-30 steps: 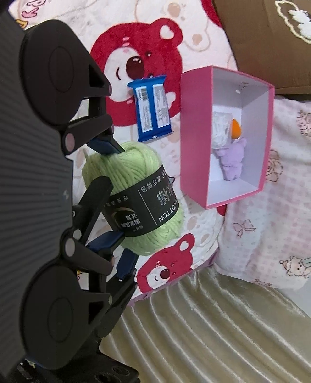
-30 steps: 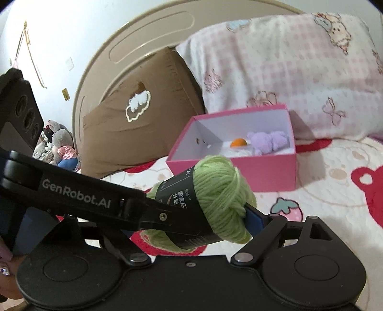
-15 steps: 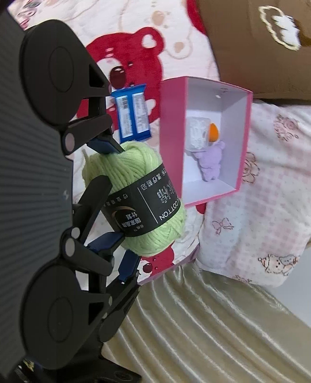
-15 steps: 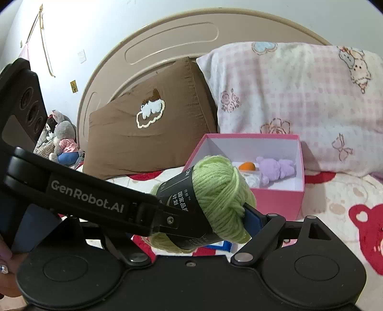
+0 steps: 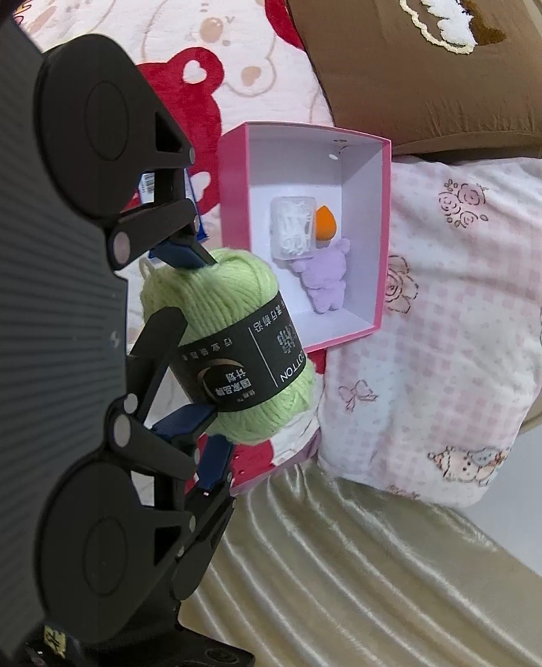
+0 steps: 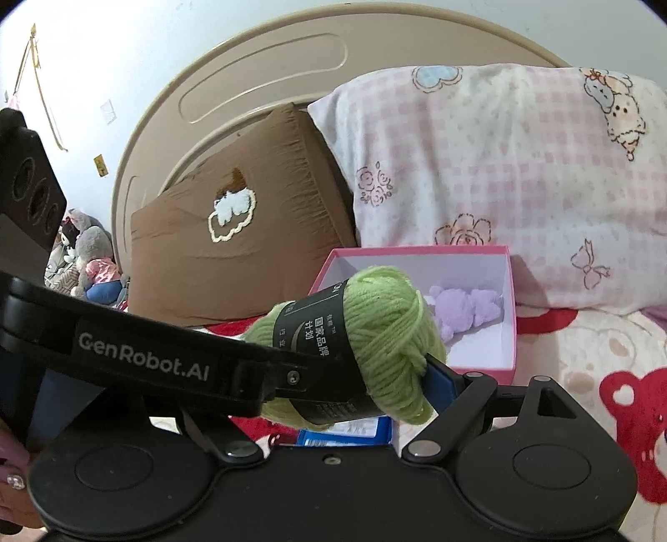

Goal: Organize objects
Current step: 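Lift the green yarn ball with the right tool and carry it toward the pink box, then lower the yarn ball into the pink box and open the right tool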

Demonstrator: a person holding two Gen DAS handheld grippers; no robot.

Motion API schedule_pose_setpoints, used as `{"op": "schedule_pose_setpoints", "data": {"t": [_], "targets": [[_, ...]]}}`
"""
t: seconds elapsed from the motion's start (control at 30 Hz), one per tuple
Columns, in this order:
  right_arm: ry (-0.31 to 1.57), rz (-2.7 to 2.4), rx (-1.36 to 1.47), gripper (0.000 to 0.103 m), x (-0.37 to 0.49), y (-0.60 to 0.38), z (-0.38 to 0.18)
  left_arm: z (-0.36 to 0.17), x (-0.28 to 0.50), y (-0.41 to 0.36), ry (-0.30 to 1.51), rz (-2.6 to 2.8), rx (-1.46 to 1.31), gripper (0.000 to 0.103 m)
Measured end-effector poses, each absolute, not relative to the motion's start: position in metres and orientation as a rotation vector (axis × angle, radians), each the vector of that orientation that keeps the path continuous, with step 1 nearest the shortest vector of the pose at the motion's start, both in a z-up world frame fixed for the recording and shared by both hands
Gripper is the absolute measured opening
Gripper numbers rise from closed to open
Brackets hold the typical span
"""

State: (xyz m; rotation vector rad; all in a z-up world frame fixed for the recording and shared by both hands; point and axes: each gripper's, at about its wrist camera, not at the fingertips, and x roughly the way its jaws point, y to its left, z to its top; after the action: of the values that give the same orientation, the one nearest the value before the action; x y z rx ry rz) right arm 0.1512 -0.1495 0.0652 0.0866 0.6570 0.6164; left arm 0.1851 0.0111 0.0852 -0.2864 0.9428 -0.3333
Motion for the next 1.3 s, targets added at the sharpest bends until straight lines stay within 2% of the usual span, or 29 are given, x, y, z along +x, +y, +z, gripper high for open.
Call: {"op": "schedule_pose_setpoints", "data": {"t": [0.53,0.9,1.3], "targets": [[0.860,0.564,0.131,0.087,0.268,-0.113,0.041,0.040,0.281,0.038,0.939,-0.267,-0.387,0.065],[0.978,0.582,0.284,0.087,0.303,-0.102,-0.036,-0.022,0.303,0.055,0.935,-0.206,-0.412,0.065],[1.031,0.529,0.289,0.087,0.336,-0.096,-0.071,-0.070,0.334,0.067,0.951,-0.199,-0.530,0.064]]}}
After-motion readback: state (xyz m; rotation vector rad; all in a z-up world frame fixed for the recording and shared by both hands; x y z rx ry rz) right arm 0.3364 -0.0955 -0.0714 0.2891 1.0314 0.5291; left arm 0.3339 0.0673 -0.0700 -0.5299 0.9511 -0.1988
